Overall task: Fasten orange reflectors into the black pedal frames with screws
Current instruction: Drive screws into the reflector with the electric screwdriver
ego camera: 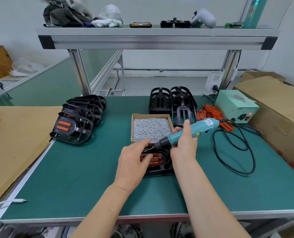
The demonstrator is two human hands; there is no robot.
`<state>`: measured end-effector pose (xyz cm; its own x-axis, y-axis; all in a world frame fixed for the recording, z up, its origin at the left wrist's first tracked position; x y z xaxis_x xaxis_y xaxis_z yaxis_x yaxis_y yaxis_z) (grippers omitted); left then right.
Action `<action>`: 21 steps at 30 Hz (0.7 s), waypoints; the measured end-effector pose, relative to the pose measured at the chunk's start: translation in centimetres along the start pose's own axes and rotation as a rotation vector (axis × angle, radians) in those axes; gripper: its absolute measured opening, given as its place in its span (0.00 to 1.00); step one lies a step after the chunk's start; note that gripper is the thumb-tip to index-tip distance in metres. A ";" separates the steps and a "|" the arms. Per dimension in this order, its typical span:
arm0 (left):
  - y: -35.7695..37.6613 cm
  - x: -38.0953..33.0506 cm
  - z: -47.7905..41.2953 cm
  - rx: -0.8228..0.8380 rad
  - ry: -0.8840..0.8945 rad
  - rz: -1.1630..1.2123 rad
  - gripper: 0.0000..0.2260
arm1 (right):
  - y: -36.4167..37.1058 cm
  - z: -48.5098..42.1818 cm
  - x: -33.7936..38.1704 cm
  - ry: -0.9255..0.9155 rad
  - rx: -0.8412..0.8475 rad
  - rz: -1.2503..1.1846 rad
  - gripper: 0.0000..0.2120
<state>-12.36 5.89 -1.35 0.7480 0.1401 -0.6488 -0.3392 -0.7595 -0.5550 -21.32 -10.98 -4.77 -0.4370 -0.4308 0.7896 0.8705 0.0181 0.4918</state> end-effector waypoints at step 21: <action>1.5 4.5 1.7 0.340 -0.185 -0.081 0.50 | 1.6 2.1 2.2 -0.181 0.073 0.029 0.09</action>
<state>-10.46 6.53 -6.00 0.6750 0.3265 -0.6617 -0.4764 -0.4919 -0.7287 -21.36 -10.03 -1.42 -0.4513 -0.2604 0.8535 0.8675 0.0961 0.4880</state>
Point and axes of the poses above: each hand's wrist, its own z-axis away from the middle knuckle, its own y-axis out of the palm, x = y × z, the point moved 8 cm from there along -z, towards the middle knuckle, and after that the axes turned 7 degrees about z, right-handed, at the moved point
